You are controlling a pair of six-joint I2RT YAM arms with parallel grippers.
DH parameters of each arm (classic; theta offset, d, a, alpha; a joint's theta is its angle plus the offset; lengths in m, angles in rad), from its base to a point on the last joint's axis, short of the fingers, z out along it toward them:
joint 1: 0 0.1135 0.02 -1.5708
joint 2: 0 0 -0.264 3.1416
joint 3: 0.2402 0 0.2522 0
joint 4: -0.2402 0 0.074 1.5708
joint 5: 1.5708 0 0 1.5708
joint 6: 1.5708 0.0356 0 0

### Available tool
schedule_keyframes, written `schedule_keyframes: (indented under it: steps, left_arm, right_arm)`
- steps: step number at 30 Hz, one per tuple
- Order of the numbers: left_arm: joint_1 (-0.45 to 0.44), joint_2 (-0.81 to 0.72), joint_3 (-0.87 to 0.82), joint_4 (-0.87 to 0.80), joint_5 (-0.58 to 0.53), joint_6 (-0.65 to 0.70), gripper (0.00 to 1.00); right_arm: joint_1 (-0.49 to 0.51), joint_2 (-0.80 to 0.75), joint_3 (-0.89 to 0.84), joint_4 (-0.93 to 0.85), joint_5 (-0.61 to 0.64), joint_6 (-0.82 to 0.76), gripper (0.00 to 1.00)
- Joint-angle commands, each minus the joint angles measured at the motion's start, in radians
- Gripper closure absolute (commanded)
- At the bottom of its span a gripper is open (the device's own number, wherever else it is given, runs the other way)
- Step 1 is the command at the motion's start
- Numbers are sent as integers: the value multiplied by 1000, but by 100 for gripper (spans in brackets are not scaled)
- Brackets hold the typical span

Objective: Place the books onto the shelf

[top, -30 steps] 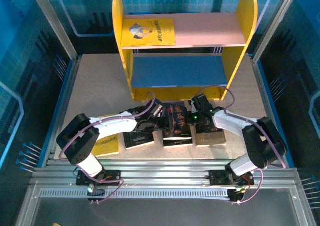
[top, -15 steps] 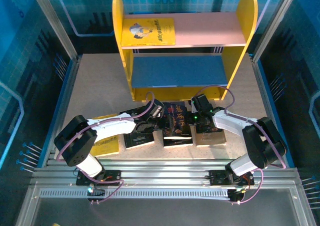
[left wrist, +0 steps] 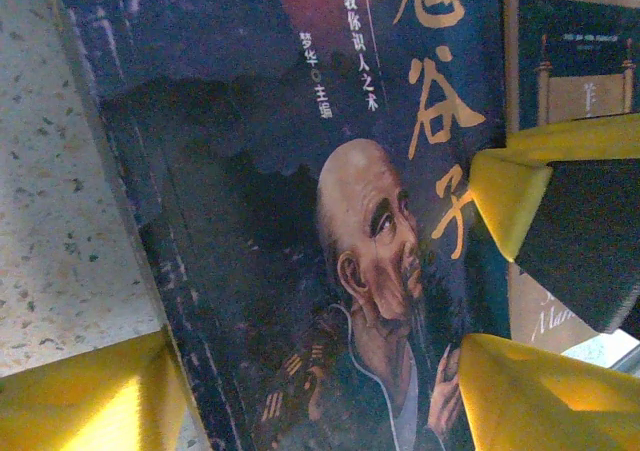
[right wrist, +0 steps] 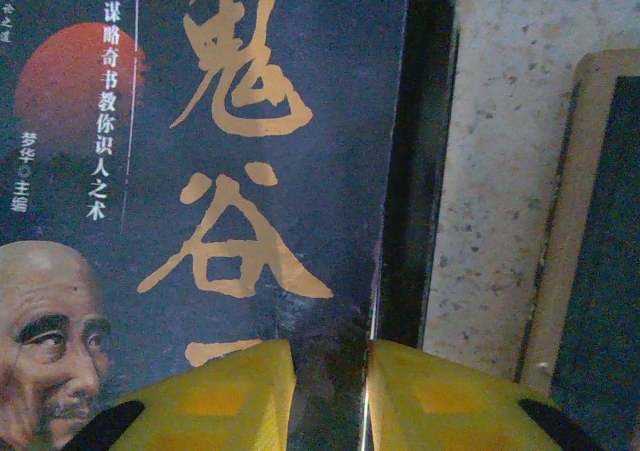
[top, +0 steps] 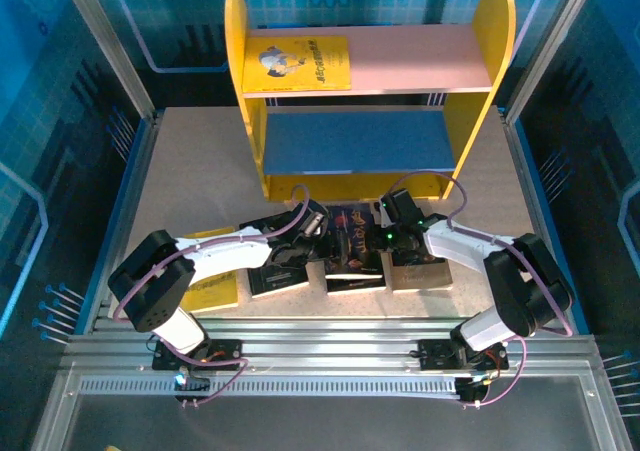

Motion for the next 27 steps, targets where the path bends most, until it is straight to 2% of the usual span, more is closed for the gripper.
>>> schedule_keyframes:
  steps: [1, 4, 14, 27]
  left_arm:
    - [-16, -17, -2, 68, 3, 18, 25]
    - [-17, -17, 0, 55, -5, 20, 20]
    - [-16, -16, 5, 49, -9, 25, 19]
    - [-16, -47, -14, 16, -35, 27, 21]
  right_arm:
    - [39, 18, 4, -85, -78, -11, 71]
    - [45, 16, 8, -89, -85, -16, 71]
    - [61, 0, 0, -110, -78, -24, 59]
    - [95, 71, 23, -71, -95, -24, 66]
